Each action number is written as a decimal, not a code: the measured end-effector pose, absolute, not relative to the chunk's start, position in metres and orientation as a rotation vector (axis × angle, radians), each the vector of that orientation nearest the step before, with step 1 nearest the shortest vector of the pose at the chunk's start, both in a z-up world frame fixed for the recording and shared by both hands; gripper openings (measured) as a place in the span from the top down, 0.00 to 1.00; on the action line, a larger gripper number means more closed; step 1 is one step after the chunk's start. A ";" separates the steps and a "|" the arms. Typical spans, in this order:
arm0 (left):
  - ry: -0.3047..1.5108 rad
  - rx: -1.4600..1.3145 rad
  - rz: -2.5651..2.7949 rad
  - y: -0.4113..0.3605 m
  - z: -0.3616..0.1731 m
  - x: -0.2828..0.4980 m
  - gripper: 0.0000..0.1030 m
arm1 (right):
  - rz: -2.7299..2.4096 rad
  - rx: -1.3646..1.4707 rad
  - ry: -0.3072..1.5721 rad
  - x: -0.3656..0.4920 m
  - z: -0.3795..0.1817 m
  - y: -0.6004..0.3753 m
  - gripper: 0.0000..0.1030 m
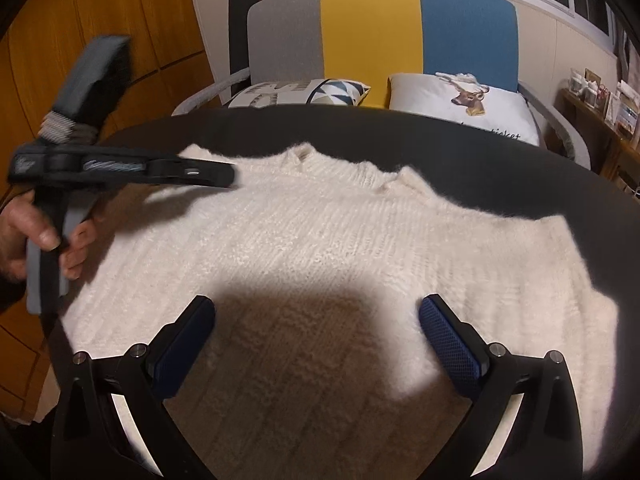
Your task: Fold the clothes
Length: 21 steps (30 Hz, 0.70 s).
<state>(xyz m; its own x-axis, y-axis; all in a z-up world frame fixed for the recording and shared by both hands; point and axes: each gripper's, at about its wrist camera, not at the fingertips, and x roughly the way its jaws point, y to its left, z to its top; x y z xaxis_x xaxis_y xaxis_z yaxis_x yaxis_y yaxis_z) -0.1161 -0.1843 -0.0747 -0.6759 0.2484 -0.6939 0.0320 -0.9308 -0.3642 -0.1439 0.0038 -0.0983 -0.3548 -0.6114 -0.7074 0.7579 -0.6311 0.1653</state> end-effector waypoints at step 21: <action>-0.335 -1.194 2.522 -0.117 -0.077 -0.047 0.71 | -1.841 1.230 -0.113 -0.102 -0.095 0.239 0.00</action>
